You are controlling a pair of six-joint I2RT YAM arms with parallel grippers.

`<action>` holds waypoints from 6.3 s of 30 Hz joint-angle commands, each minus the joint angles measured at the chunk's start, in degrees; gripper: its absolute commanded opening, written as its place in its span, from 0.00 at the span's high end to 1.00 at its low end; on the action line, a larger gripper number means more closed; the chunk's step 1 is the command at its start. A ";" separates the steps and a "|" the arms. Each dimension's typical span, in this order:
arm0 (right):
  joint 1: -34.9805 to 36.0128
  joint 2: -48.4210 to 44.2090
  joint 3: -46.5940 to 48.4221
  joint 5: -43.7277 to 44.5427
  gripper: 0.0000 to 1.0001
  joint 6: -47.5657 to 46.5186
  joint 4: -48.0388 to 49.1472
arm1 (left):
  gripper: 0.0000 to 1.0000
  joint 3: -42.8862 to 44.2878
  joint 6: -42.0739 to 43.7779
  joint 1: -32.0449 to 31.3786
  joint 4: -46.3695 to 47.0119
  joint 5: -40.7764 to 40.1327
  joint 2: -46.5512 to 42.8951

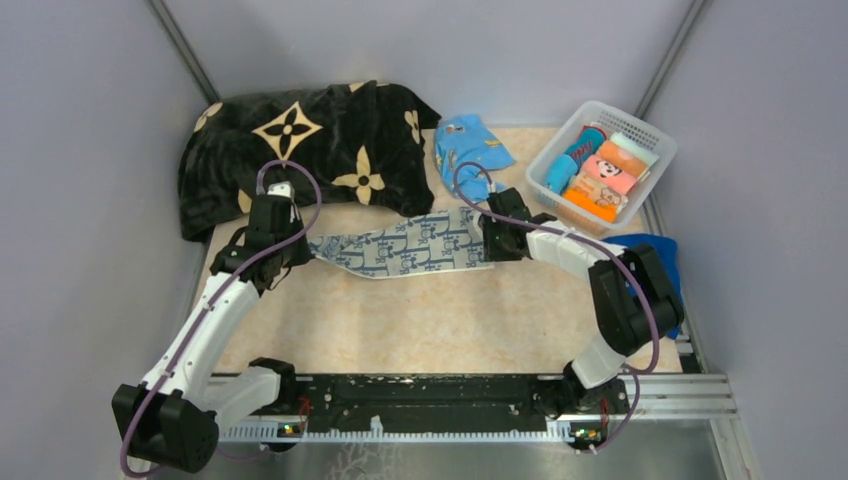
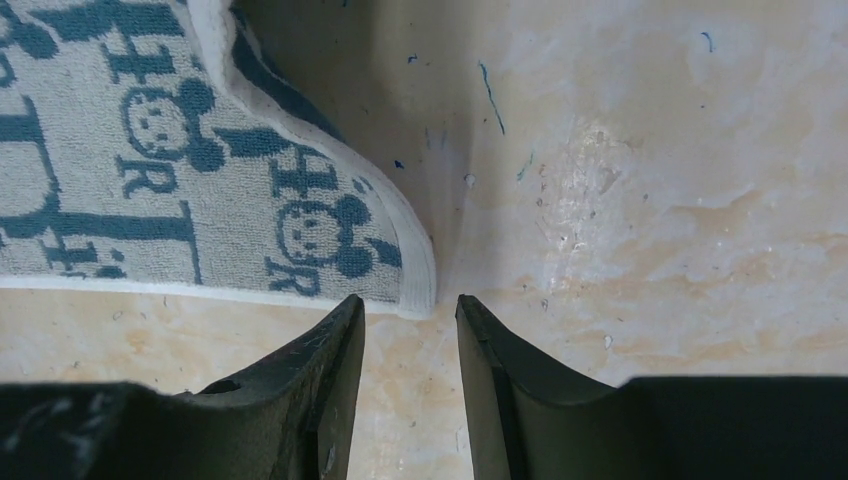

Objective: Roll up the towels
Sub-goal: Flatten out the towel at the center of the board, then fold the towel at the center of the board.

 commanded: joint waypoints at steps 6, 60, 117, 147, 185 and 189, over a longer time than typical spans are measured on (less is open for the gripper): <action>1.43 3.61 1.78 0.54 0.61 0.80 2.09 | 0.92 -0.40 1.17 0.92 1.35 0.81 0.08; 0.46 -43.43 9.13 1.71 1.00 6.74 -29.99 | 0.86 9.01 -17.94 2.73 -18.81 0.33 -25.85; -18.44 -18.34 -15.21 -10.09 1.00 2.69 -4.27 | 0.98 -18.80 -25.87 12.58 4.24 12.80 -1.37; -18.44 -18.90 -19.00 -11.26 0.81 3.97 -2.45 | 0.61 -25.26 -29.55 12.59 5.18 11.32 -0.75; -22.85 0.08 -18.84 -28.23 0.52 10.08 35.50 | 0.48 -18.41 -27.57 13.66 22.68 13.73 20.34; -23.03 -0.97 -18.65 -25.60 0.52 7.63 31.20 | 0.45 -19.80 -27.92 13.90 21.57 13.22 18.56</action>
